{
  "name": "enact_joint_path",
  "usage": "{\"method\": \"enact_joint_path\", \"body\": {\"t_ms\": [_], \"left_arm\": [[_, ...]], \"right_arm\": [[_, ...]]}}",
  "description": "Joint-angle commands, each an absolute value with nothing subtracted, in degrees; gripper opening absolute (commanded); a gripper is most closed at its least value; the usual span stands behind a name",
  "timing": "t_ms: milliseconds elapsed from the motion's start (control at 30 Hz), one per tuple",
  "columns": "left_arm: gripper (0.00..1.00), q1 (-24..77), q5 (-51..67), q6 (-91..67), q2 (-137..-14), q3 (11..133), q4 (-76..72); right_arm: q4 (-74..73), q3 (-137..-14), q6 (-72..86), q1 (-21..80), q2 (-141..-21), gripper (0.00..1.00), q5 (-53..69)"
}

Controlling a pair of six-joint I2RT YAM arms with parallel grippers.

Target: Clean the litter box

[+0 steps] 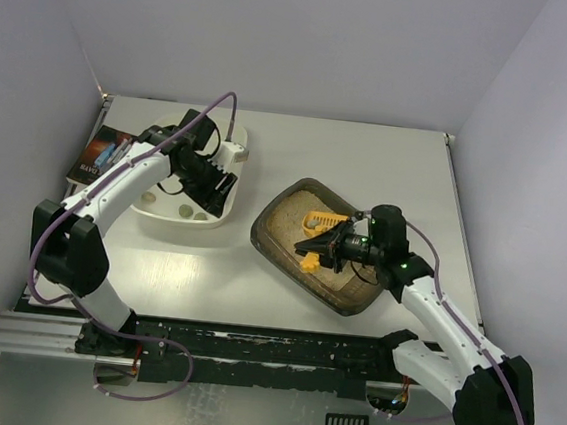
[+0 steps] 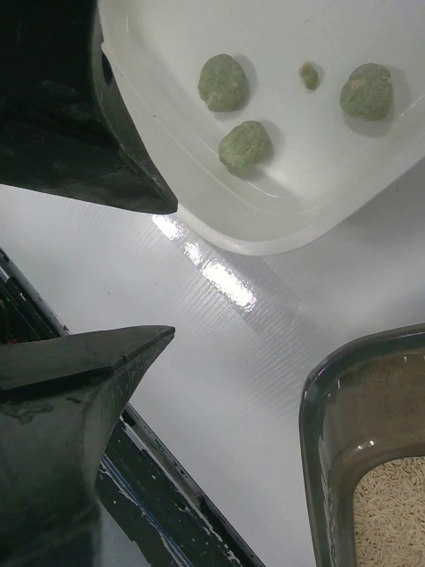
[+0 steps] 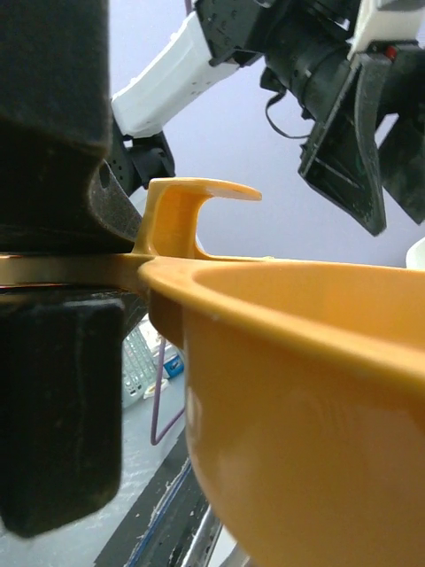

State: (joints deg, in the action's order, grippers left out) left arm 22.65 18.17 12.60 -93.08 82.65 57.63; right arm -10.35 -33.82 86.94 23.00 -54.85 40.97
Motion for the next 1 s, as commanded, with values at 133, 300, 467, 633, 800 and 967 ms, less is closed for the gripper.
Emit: {"method": "enact_joint_path", "body": {"t_ms": [133, 300, 467, 633, 800, 967], "left_arm": [[0.65, 22.2, 19.0, 12.3, -90.5, 81.7, 56.2], [0.65, 22.1, 19.2, 12.4, -90.5, 81.5, 55.9], [0.65, 22.1, 19.2, 12.4, -90.8, 81.5, 55.9], [0.65, 22.1, 18.3, 12.3, -90.9, 81.5, 55.7], [0.65, 22.1, 18.0, 12.4, -90.6, 81.1, 55.5], [0.65, 22.1, 17.8, 12.4, -90.4, 81.0, 55.5]], "right_arm": [[-0.4, -28.6, 84.7, 23.3, -54.2, 0.0, 41.4], [5.3, -21.3, 72.7, 23.9, -47.3, 0.0, 34.6], [11.9, -13.6, 68.1, 23.9, -39.6, 0.0, 29.5], [15.1, -8.5, 63.2, 24.6, -33.1, 0.0, 28.0], [33.4, -0.2, 66.6, 24.6, -28.2, 0.0, 31.7], [65.0, 9.4, 77.1, 24.6, -33.2, 0.0, 32.0]]}}
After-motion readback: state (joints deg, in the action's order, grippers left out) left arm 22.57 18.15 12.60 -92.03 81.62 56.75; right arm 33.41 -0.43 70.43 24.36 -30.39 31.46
